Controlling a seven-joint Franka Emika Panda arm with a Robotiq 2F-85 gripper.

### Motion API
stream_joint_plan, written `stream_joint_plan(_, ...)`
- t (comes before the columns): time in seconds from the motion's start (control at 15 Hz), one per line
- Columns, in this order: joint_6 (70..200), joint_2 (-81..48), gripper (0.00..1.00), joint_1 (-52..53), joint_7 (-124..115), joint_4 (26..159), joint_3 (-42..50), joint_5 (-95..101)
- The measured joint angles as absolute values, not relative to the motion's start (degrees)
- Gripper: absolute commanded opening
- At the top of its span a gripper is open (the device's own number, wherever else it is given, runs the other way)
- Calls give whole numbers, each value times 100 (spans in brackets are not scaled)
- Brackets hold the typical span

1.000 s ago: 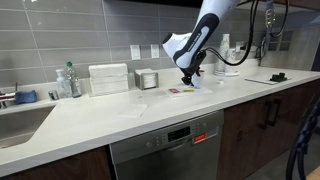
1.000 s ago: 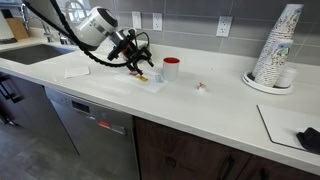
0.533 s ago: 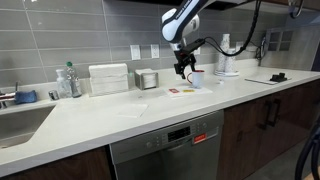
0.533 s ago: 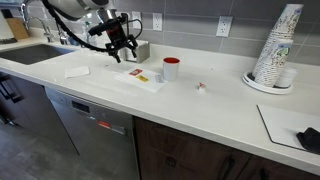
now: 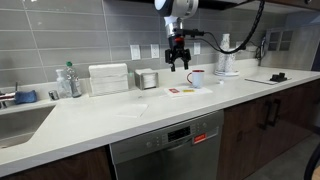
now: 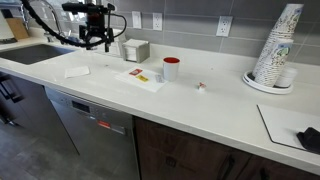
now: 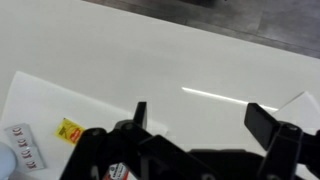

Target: Put the white sachet on the white napkin on the right

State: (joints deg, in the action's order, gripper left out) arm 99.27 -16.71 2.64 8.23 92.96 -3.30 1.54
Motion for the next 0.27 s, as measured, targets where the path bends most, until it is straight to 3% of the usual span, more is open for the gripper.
stream_joint_plan(0.27, 9862, -1436, 100, 269, 802, 9335, -406, -297)
